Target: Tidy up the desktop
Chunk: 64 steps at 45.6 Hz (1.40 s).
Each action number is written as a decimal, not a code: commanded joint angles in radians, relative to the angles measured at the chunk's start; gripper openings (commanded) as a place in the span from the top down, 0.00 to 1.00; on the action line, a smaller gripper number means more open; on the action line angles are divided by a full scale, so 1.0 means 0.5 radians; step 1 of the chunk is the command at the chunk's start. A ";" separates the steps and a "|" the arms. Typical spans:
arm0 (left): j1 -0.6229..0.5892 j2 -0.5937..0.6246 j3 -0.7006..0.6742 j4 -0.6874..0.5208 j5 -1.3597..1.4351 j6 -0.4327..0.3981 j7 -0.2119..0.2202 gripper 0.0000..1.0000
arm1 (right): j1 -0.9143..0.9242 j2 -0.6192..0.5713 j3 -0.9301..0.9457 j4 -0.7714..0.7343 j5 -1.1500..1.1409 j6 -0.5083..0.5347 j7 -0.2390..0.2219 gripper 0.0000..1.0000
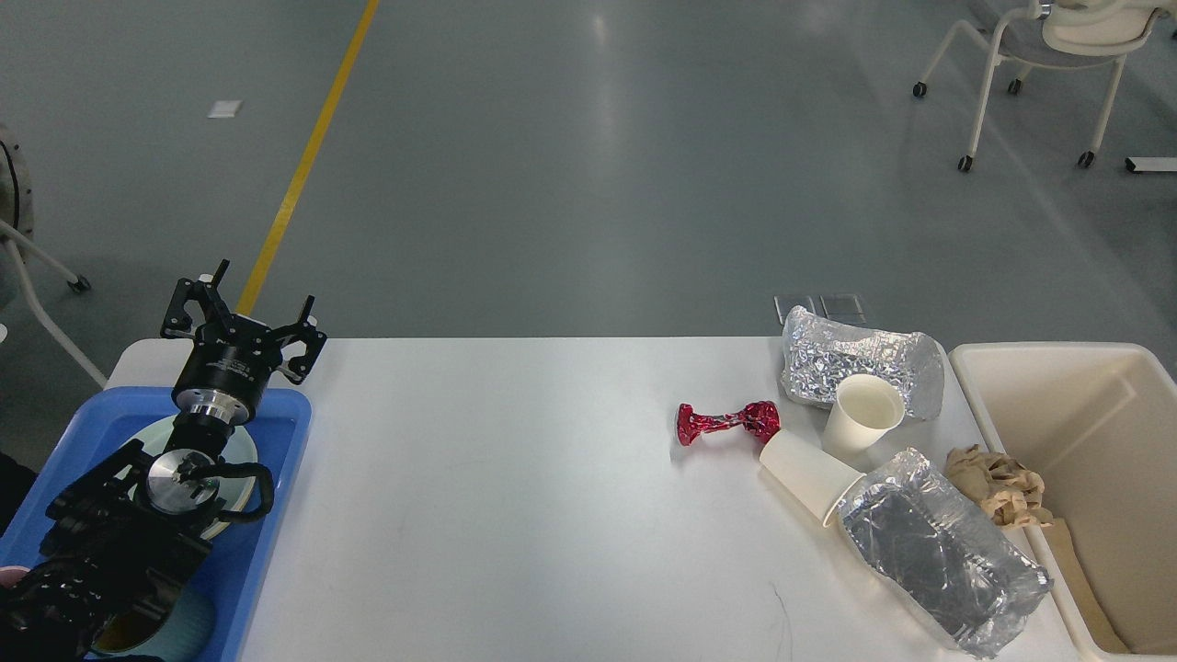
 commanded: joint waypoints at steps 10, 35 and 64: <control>-0.001 0.000 0.000 0.000 -0.002 0.000 0.000 0.01 | -1.141 0.441 0.869 -0.731 0.008 -0.236 0.007 1.00; 0.002 0.000 0.000 0.000 0.001 0.000 -0.003 0.01 | -0.838 0.282 0.950 -0.207 -0.041 -0.193 0.004 0.00; -0.001 0.000 0.000 0.000 0.001 0.000 0.000 0.01 | 2.356 0.275 0.102 1.321 -0.348 1.518 0.010 0.00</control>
